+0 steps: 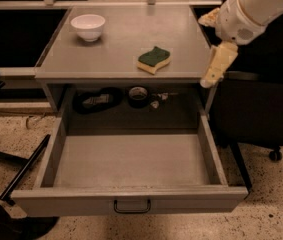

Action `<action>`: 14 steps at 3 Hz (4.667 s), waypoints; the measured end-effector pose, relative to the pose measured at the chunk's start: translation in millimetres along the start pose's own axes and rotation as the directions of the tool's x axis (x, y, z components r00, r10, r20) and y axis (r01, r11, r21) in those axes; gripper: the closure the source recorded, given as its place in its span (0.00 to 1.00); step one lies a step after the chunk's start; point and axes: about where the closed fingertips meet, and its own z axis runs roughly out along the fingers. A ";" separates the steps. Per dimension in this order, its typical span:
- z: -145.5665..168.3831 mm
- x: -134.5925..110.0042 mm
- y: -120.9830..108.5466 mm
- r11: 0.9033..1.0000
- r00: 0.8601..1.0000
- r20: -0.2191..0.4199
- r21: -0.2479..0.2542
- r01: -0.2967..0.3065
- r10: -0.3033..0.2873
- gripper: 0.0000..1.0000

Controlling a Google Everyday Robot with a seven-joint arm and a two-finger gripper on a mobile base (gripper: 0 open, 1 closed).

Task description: Place sponge into top drawer

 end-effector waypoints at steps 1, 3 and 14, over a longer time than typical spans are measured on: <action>57.6 -18.5 -56.0 0.998 0.993 0.101 0.008 0.057 -0.057 0.00; 121.0 -26.2 -115.9 0.998 0.983 0.174 0.025 0.054 -0.057 0.00; 209.3 -60.1 -111.4 0.984 0.952 0.304 -0.154 0.094 -0.043 0.88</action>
Offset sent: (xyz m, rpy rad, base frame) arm 0.2211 0.0806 -0.0572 0.1805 -0.0595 0.1287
